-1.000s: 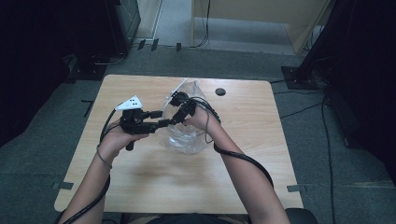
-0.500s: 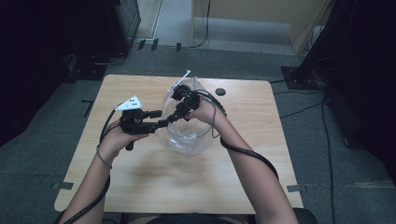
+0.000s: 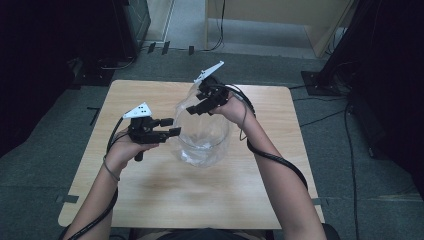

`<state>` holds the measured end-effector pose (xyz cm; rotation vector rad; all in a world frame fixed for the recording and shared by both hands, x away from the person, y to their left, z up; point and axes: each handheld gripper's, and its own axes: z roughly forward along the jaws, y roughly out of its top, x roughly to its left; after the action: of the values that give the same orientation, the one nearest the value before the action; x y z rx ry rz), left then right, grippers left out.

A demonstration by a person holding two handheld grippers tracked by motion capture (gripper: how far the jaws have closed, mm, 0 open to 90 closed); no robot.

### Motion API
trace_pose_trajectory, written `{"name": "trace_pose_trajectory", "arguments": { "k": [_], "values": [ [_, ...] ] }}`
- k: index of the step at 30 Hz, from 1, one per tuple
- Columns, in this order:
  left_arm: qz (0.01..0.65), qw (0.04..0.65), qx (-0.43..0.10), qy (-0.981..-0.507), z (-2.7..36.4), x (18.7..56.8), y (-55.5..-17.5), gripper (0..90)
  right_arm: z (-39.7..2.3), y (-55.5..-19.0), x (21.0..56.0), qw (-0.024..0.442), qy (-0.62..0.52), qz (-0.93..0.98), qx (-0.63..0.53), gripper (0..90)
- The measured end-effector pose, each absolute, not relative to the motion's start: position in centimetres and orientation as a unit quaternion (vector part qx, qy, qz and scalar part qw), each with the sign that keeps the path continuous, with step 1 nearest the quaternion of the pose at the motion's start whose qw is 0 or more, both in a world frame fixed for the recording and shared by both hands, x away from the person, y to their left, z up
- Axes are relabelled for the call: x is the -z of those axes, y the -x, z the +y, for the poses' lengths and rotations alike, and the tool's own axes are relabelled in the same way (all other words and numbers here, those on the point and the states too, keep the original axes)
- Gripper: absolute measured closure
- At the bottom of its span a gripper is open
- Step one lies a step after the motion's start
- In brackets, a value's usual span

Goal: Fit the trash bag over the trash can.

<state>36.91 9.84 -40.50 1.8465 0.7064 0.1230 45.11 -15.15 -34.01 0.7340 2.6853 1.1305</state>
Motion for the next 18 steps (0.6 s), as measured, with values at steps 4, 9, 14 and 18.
{"name": "trace_pose_trajectory", "arguments": {
  "k": [4, 9, 14, 18],
  "values": [
    [0.301, 0.550, -0.048, -0.778, 10.1, 40.5, -36.9, 43.3, -15.7, -45.9, 35.1, 0.080, -0.262, 0.882, -0.384, 29.4],
    [0.302, 0.552, -0.047, -0.776, 10.3, 40.5, -37.0, 43.1, -16.4, -46.2, 36.8, 0.063, -0.268, 0.890, -0.363, 29.3],
    [0.305, 0.553, -0.048, -0.774, 10.3, 40.5, -37.0, 43.2, -17.3, -46.2, 38.3, 0.030, -0.263, 0.900, -0.347, 29.5],
    [0.308, 0.554, -0.045, -0.773, 10.3, 40.6, -37.1, 42.4, -17.7, -46.0, 39.3, 0.016, -0.261, 0.901, -0.345, 29.5]
  ]
}}
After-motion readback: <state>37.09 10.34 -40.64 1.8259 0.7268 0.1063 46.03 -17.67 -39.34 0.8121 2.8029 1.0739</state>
